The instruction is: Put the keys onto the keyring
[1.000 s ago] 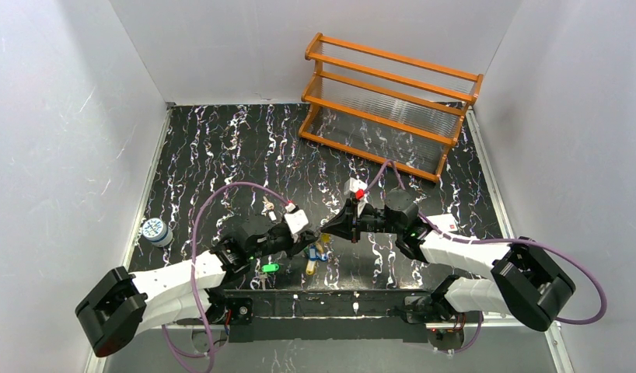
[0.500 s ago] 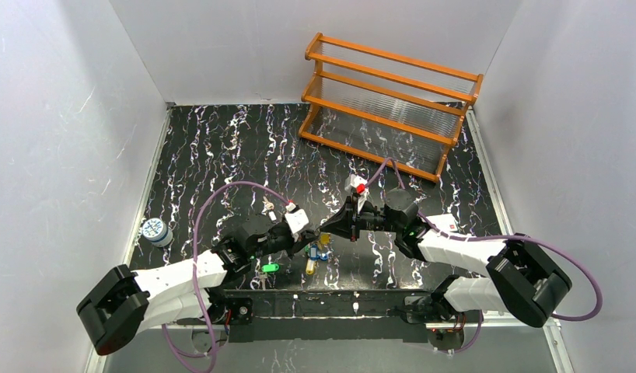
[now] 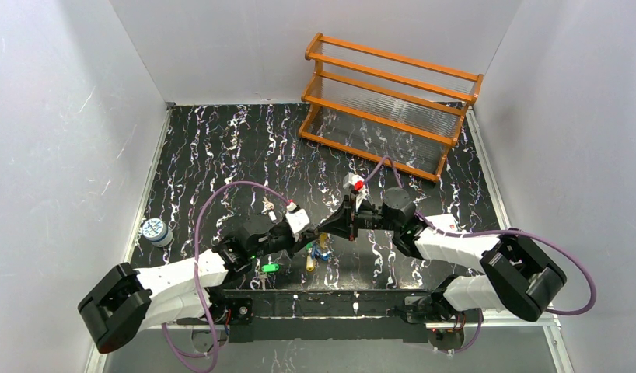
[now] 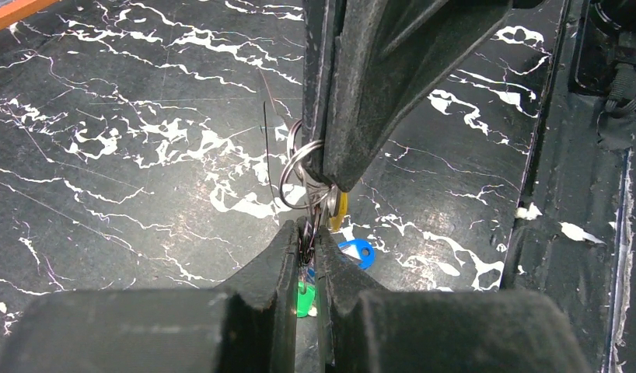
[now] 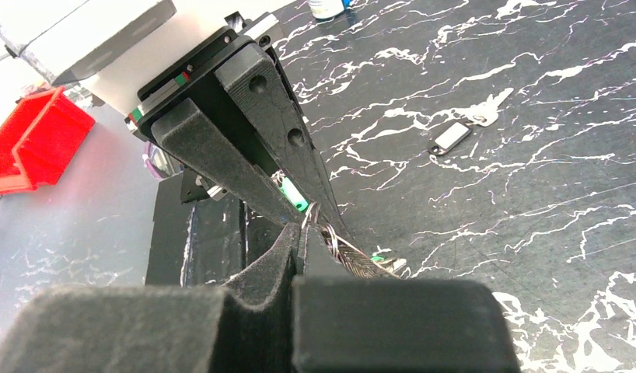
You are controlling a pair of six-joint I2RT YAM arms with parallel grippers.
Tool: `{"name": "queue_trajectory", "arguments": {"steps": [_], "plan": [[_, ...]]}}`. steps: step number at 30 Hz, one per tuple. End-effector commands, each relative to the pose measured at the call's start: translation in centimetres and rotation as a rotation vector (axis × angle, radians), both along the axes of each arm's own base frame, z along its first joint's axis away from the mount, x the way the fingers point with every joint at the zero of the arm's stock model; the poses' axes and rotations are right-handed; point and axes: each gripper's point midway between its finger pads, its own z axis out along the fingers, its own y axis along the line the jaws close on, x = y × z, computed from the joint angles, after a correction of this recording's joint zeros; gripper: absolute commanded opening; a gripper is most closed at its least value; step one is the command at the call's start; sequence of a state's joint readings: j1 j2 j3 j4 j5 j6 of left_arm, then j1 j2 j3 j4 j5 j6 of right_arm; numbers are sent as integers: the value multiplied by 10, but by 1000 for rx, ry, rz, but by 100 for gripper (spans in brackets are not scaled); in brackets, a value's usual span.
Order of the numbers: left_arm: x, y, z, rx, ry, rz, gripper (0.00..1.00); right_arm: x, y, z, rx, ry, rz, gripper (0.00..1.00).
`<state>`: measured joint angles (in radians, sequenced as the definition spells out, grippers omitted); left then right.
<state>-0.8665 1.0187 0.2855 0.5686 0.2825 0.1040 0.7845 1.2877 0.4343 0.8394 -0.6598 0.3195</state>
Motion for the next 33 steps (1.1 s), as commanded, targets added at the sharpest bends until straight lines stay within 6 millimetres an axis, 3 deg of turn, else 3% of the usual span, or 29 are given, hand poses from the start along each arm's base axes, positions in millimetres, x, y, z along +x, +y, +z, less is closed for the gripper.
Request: {"name": "queue_trajectory", "arguments": {"steps": [1,6,16,29,33], "plan": [[2,-6,6,-2,-11,-10,0,-12,13,25,56,2,101,1],[4,-6,7,-1,-12,-3,0,-9,15,20,30,32,98,1],[7,-5,10,-3,-8,21,0,7,7,-7,-152,-23,20,1],[9,-7,9,3,-5,23,0,9,-1,-19,-214,-61,-10,22],[9,-8,10,2,-5,22,0,8,0,-18,-204,-64,-4,24]]}}
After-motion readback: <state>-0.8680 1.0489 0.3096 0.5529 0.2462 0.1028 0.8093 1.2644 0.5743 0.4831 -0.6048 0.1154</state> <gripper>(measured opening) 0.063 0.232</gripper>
